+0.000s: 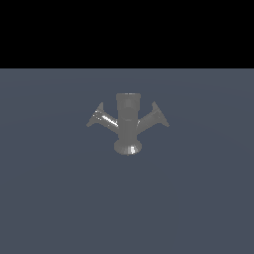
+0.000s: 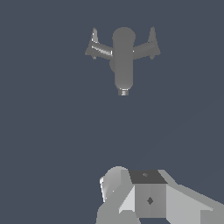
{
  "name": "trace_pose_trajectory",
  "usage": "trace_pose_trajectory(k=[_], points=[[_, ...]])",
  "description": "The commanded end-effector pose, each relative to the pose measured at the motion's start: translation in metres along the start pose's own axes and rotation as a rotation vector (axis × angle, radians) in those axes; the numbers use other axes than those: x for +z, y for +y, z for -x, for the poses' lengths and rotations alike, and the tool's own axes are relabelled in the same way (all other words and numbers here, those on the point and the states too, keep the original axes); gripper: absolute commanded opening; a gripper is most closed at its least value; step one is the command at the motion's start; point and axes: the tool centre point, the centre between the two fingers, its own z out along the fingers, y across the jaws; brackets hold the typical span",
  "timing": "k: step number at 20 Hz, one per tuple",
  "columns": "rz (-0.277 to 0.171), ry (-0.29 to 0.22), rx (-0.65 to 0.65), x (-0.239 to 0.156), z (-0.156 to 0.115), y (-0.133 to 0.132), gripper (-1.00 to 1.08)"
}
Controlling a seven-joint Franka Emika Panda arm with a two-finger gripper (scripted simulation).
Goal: Turn on the faucet by rotating a designated handle.
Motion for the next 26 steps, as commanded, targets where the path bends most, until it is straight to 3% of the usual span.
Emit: trace_pose_trajectory(k=[1,2,3,4,6,7,8,10,12,13,14,15,16,17,18,20,21,22,23,24,25,26], points=[[-0.017,-0.051,0.015,0.021,0.0,0.01,-0.33],[-0.009,-0.046,0.003,0.029,-0.01,0.005,-0.22],[-0.018,-0.107,0.009,0.054,-0.012,0.006,-0.16],[-0.022,-0.115,0.021,0.07,-0.019,0.004,-0.13],[0.026,-0.153,-0.098,0.103,-0.03,0.009,-0.17],[-0.006,-0.15,-0.022,0.108,-0.037,0.032,-0.23],[0.021,-0.158,-0.075,0.122,-0.047,0.024,-0.16],[-0.005,-0.143,-0.089,0.138,-0.067,0.032,0.19],[-0.013,-0.14,-0.138,0.157,-0.085,0.032,0.21],[-0.005,-0.151,-0.113,0.171,-0.088,0.052,0.43],[0.016,-0.172,-0.16,0.189,-0.089,0.062,0.41],[0.004,-0.154,-0.172,0.195,-0.102,0.064,0.53],[0.014,-0.163,-0.195,0.21,-0.106,0.065,0.48],[-0.018,-0.133,-0.22,0.213,-0.124,0.05,0.4],[-0.012,-0.102,-0.212,0.213,-0.141,0.057,0.23],[-0.059,-0.053,-0.136,0.226,-0.163,0.086,-0.14],[-0.09,-0.035,-0.067,0.238,-0.166,0.11,-0.22],[-0.101,-0.049,-0.085,0.258,-0.17,0.085,-0.6],[-0.083,-0.031,-0.083,0.265,-0.18,0.094,-0.65],[-0.068,0.0,-0.076,0.263,-0.204,0.081,-0.62],[-0.08,-0.074,-0.047,0.299,-0.181,0.086,-0.06],[-0.095,0.009,-0.064,0.278,-0.224,0.07,0.01]])
